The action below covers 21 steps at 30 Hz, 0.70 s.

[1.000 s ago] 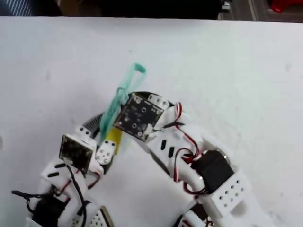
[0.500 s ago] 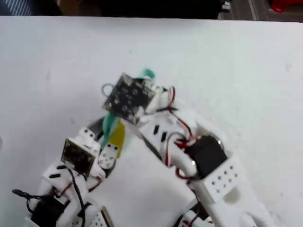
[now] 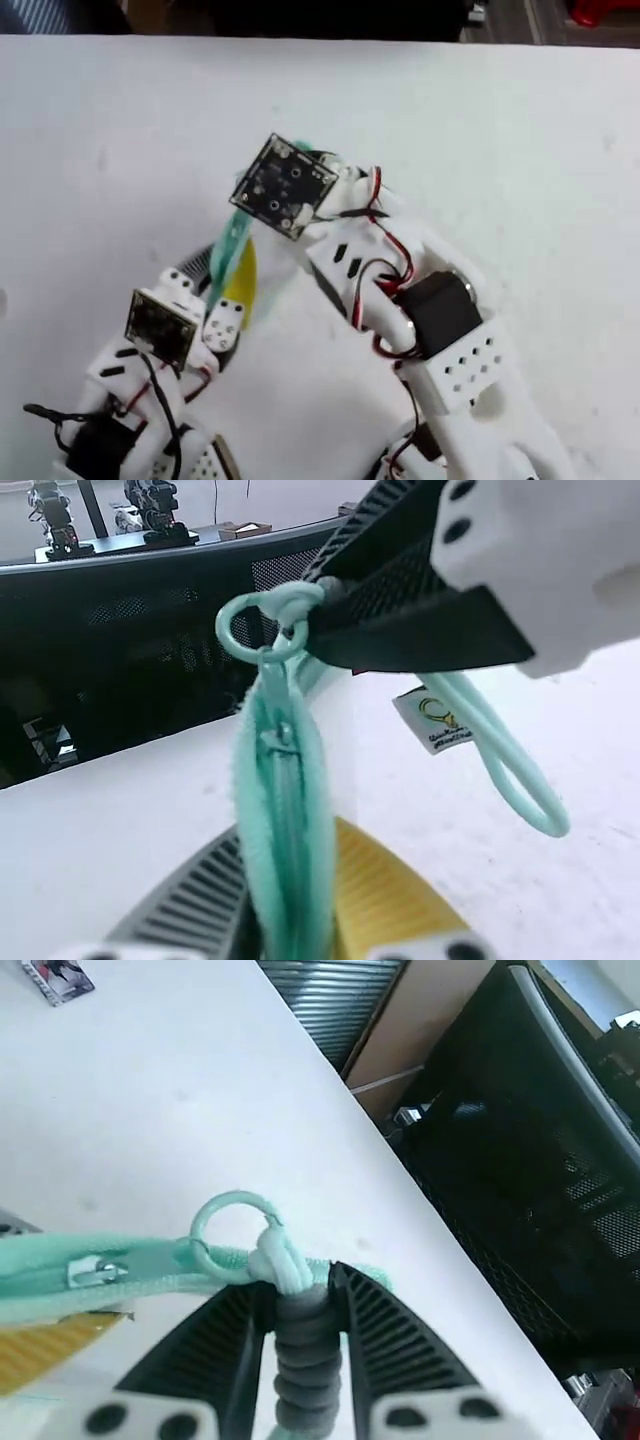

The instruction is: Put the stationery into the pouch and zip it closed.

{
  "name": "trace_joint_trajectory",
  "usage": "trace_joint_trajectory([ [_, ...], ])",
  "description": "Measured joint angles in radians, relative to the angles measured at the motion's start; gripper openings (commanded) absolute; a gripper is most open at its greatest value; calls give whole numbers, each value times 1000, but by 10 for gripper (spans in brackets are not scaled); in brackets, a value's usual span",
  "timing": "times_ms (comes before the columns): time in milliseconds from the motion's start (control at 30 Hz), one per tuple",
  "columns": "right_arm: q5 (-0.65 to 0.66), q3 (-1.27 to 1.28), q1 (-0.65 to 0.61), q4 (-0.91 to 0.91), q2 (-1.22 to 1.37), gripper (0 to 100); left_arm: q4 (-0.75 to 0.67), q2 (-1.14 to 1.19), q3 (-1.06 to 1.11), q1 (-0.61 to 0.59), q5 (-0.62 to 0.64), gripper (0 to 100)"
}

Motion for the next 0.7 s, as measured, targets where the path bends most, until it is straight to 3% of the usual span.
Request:
trace_joint_trajectory([
  [700,2,0,146,-255,195,17,12,14,-8,-3,2,22],
])
